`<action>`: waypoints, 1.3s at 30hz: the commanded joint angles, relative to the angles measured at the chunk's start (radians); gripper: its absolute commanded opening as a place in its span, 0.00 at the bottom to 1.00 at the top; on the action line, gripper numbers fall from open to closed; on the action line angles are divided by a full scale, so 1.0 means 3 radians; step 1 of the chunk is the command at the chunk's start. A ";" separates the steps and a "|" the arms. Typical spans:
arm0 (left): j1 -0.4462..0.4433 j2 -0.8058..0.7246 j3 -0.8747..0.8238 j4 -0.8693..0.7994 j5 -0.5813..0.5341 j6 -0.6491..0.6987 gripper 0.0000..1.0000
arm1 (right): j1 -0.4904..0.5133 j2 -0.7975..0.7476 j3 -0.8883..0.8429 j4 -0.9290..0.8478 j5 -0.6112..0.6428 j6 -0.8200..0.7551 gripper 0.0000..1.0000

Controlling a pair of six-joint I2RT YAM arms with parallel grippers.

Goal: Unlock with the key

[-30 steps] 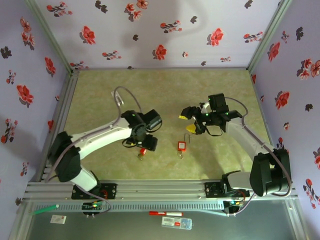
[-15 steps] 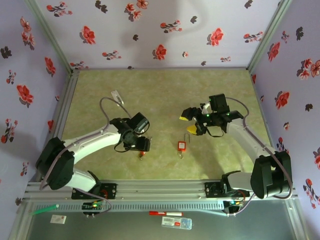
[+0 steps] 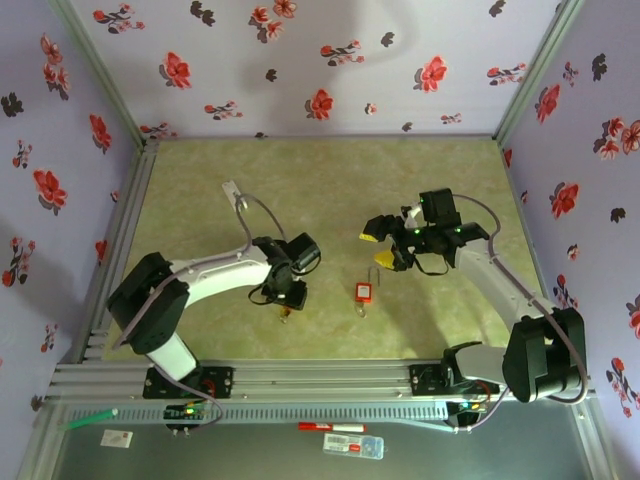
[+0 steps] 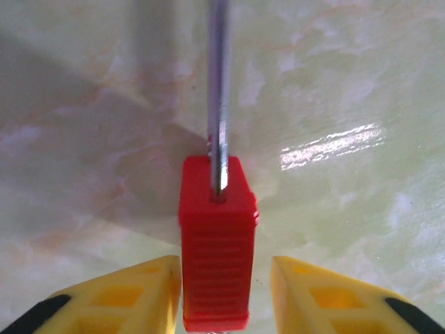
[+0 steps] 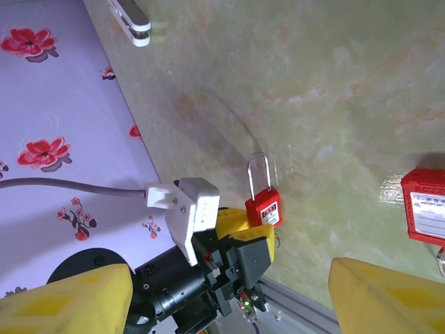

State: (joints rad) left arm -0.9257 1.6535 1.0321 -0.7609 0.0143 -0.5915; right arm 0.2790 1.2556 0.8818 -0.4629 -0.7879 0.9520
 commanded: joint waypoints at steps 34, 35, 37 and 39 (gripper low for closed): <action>-0.0652 -0.0605 0.0958 -0.0710 -0.1617 0.1604 0.00 | 0.0484 0.1195 -0.0097 0.2526 -0.0771 0.1629 0.32; -0.0652 -0.0618 0.0976 -0.0706 -0.1616 0.1618 0.00 | 0.0504 0.1219 -0.0123 0.2708 -0.0786 0.1732 0.31; -0.0648 -0.0634 0.0986 -0.0709 -0.1633 0.1639 0.00 | 0.0549 0.1245 -0.0189 0.3079 -0.0794 0.1973 0.31; -0.0647 -0.0646 0.0972 -0.0674 -0.1632 0.1672 0.00 | 0.0605 0.1250 -0.0219 0.3311 -0.0786 0.2124 0.30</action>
State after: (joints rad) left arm -1.1137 1.4876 1.2987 -0.9672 -0.4679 -0.1329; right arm 0.4370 1.6272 0.8288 0.3294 -0.9909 1.4788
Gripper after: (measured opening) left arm 0.226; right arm 0.305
